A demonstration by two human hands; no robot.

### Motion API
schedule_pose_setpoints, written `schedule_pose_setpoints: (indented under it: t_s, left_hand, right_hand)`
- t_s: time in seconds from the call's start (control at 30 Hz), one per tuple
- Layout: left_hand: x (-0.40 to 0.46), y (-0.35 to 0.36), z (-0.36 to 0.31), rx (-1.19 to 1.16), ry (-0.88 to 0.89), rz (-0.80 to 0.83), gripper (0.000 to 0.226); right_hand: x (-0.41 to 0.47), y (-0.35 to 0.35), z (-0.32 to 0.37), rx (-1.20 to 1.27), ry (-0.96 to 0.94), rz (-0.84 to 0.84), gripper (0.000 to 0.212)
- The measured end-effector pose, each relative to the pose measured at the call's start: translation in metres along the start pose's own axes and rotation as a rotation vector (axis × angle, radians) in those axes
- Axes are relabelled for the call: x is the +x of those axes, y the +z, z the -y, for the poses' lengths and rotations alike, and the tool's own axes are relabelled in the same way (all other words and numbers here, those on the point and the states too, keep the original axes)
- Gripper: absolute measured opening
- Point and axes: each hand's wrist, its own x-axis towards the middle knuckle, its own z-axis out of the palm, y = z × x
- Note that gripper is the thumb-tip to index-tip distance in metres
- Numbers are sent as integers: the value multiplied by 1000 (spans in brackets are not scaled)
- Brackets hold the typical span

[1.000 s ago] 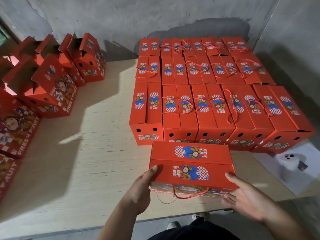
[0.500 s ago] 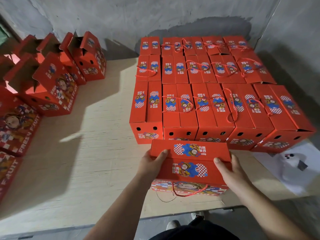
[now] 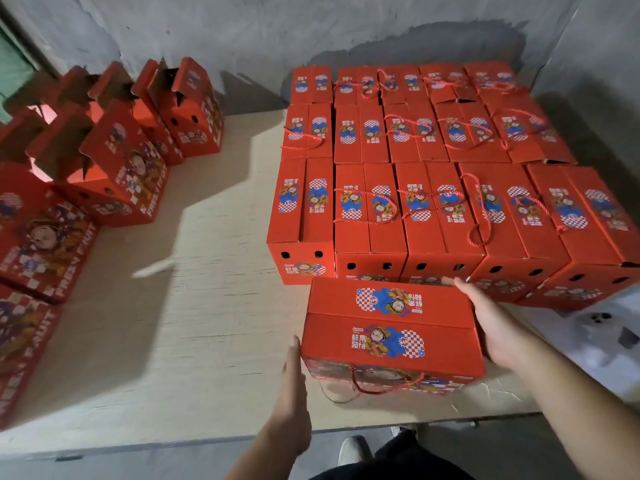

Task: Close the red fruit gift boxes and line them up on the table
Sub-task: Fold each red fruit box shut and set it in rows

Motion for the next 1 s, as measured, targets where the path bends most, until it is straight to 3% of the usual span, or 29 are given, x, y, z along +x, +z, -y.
schedule_pose_setpoints:
  t_s: [0.07, 0.17, 0.23, 0.27, 0.37, 0.47, 0.57, 0.67, 0.73, 0.83, 0.9, 1.0]
  left_hand:
    - [-10, 3, 10, -95, -123, 281, 92]
    - [-11, 11, 7, -151, 118, 411, 95]
    - [-9, 19, 8, -9, 374, 356, 78]
    - [-9, 23, 5, 37, 385, 311, 71]
    - [-10, 23, -6, 92, 196, 107, 58]
    - [-17, 14, -12, 220, 70, 135, 55]
    - [-36, 7, -28, 144, 141, 192, 46]
    - [-55, 8, -53, 148, 376, 205, 52]
    - [-67, 11, -71, 83, 497, 244, 43]
    - [-78, 18, -94, -145, 506, 404, 30]
    - [-84, 25, -100, -148, 494, 409, 30]
    - [-87, 33, -99, -108, 499, 360, 35]
  right_hand:
    - [1, 8, 0, 1, 32, -1, 48]
    - [-6, 26, -18, 26, -37, -132, 45]
    - [-14, 32, -35, 27, 4, -153, 48]
    - [-17, 31, -43, 5, 51, -136, 49]
    - [-14, 24, -55, -144, 151, -52, 46]
    - [-7, 20, -51, -233, 322, 10, 60]
    - [-2, 27, -41, -263, 380, 108, 63]
    - [5, 39, -28, -427, 289, 197, 56]
    - [7, 44, -14, -474, 211, 212, 52]
    - [6, 48, 2, -381, 130, 389, 46]
    - [6, 53, 7, -347, -22, 470, 30]
    - [-6, 65, 14, -207, -286, 353, 20]
